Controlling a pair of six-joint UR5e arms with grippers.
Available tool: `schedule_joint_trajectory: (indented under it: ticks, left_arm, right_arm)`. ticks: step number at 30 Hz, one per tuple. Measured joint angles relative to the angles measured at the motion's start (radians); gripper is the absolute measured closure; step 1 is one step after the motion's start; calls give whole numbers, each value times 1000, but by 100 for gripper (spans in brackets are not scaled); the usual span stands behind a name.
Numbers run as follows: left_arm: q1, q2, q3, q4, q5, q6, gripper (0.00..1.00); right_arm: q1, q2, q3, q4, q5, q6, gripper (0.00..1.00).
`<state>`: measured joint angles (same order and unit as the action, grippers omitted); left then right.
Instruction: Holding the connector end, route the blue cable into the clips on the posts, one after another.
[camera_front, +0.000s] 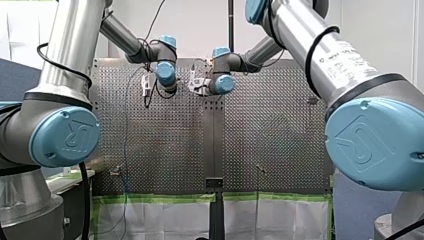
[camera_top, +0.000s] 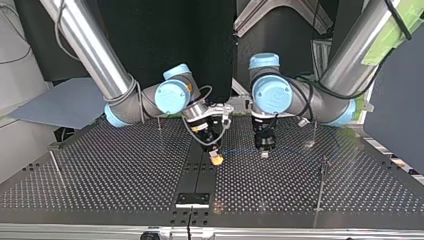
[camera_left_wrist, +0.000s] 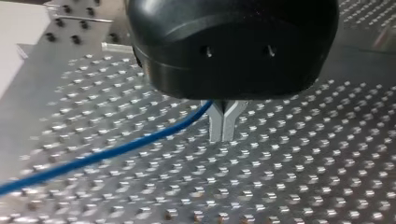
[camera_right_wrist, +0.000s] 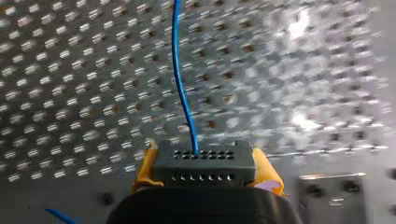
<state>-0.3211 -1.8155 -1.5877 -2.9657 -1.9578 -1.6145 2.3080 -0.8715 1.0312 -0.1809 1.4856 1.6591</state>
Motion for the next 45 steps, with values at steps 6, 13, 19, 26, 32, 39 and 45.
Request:
schedule_joint_trajectory:
  ticks: [6, 13, 19, 26, 32, 39, 45]
  left_arm:
    - [-9, -11, -34, 39, -23, -13, 100]
    - [-11, -12, -67, 90, -43, -13, 100]
    - [-22, -45, -82, 124, -44, -9, 100]
    - [-49, -125, -88, 159, -45, -10, 100]
    - [-62, -192, -134, 211, -45, -11, 100]
    - [-67, -219, -201, 283, -46, -7, 100]
    - [-69, -224, -226, 345, -44, -7, 100]
  right_arm:
    - [-6, 18, 53, -15, 9, -29, 100]
    - [-16, 41, 120, -76, 11, -13, 100]
    - [-23, 69, 164, -110, 11, -21, 100]
    - [-27, 110, 186, -128, 11, -42, 100]
    - [-38, 115, 212, -161, 11, -42, 100]
    - [-47, 117, 246, -199, 11, -35, 100]
    - [-53, 135, 287, -248, 10, -30, 100]
